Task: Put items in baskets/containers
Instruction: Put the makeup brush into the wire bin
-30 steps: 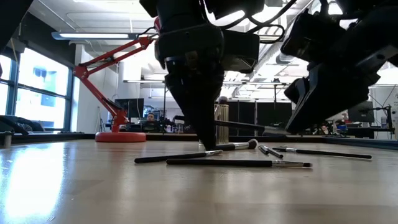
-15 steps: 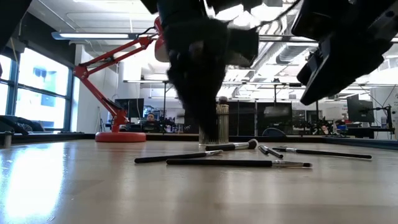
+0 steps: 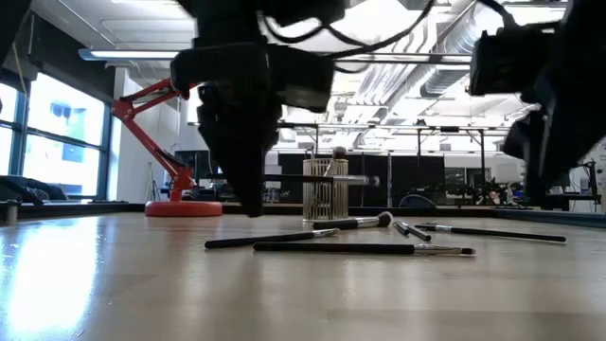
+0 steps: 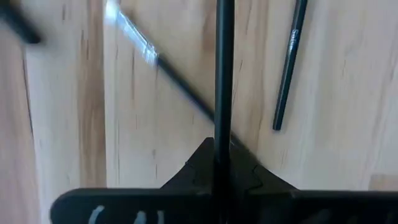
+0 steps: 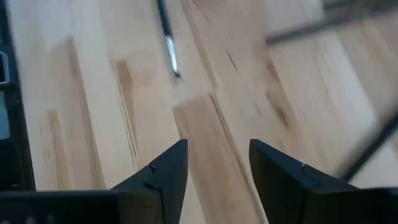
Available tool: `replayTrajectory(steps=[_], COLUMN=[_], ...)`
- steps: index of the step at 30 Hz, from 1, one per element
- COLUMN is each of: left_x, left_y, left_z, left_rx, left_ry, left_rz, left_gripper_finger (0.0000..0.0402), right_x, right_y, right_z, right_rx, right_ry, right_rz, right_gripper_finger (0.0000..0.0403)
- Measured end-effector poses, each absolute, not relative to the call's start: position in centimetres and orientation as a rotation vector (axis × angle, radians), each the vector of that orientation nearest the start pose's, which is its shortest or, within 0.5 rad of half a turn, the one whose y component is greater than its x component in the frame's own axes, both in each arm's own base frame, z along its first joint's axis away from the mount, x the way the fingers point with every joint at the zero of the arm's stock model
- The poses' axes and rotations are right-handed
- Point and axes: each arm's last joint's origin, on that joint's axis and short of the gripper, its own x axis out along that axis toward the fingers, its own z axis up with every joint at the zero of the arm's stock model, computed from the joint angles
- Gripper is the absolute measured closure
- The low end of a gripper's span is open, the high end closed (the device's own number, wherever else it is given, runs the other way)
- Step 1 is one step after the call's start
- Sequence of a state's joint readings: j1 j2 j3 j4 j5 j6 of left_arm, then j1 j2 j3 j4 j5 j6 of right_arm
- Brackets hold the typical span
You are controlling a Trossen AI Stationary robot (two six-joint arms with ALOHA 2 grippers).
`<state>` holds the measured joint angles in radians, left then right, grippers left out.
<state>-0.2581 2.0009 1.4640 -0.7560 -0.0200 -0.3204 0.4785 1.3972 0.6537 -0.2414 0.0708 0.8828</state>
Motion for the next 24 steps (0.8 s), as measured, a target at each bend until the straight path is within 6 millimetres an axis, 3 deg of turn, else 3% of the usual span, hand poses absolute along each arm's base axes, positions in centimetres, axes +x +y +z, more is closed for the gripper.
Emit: replayTrajectory(steps=[3,6,11,16,24], left_x=[35.8,33.4,30.5,30.0,30.9], left_y=[-9.3,-8.7,-8.4,-8.3,-8.7], left_z=[17.7,18.4,19.8,21.2,22.8], left_rx=[-0.165,-0.288,-0.468,-0.582,-0.623], left_ry=[1.220,1.022,0.579,0.245,0.125], left_rz=[0.066,0.107,0.102,0.081,0.041], left_gripper_finger=[0.0401,0.0401,0.0401,0.0401,0.0400], right_x=[21.8,21.6,22.5,24.5,27.2], right_y=[11.9,12.5,12.9,12.5,9.7], right_z=[16.1,16.2,17.5,19.7,23.3], right_rx=[0.532,0.508,0.547,0.587,0.681], right_ry=[1.027,0.934,0.590,0.260,-0.030], right_rz=[-0.097,-0.172,-0.334,-0.385,-0.246], right_gripper_finger=[0.0248,0.0260,0.0271,0.0268,0.0244])
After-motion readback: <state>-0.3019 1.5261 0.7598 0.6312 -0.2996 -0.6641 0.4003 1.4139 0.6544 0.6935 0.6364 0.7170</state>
